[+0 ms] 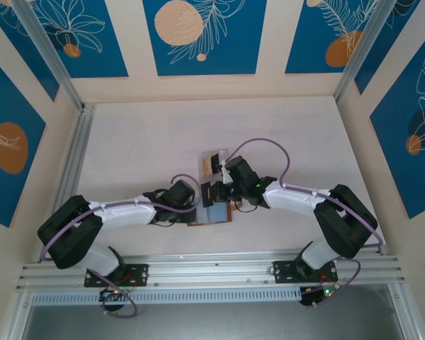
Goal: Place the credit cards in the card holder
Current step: Insert the credit card into the card slot.
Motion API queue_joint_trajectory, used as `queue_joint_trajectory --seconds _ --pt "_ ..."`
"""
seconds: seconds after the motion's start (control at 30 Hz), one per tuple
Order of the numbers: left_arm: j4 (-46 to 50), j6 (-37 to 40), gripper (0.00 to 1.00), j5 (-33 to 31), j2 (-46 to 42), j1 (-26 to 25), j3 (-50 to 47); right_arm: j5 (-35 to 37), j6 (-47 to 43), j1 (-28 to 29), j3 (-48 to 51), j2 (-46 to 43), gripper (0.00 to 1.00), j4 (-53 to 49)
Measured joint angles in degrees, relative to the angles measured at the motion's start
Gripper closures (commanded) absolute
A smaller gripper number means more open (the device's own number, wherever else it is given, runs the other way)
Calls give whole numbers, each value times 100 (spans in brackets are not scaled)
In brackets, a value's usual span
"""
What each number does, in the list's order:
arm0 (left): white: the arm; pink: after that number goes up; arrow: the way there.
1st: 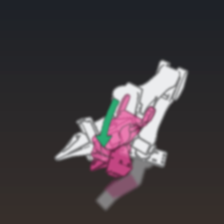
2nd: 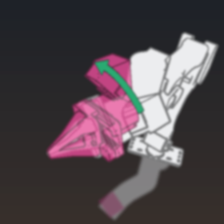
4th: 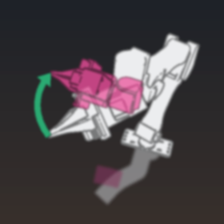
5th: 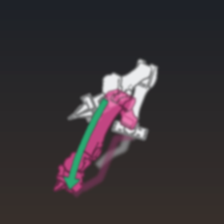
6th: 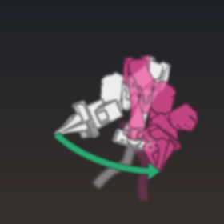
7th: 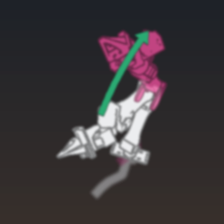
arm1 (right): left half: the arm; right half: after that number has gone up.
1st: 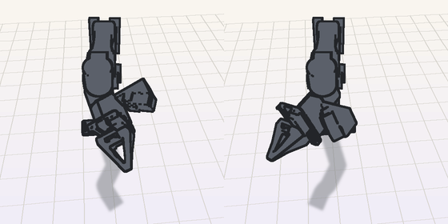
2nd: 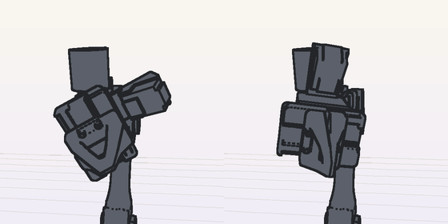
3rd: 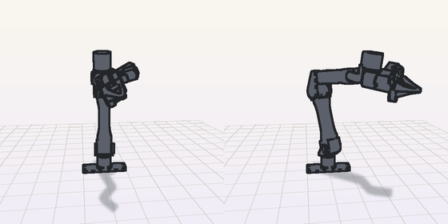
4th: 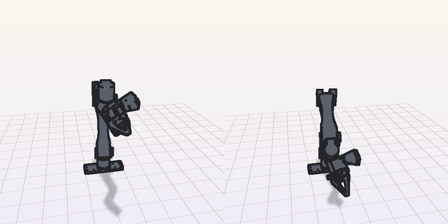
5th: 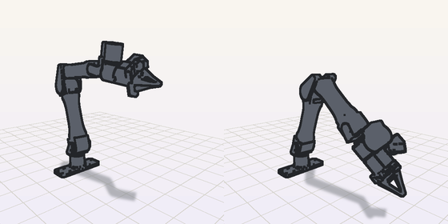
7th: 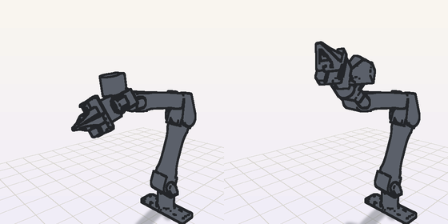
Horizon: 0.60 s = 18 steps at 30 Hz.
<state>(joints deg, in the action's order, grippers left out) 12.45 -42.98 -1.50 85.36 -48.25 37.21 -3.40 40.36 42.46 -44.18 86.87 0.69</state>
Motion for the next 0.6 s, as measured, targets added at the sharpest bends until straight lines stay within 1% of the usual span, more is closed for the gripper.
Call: queue_joint_trajectory --seconds 0.6 --pt "-11 0 68 17 0 -4 0 354 83 186 286 -2 100 109"
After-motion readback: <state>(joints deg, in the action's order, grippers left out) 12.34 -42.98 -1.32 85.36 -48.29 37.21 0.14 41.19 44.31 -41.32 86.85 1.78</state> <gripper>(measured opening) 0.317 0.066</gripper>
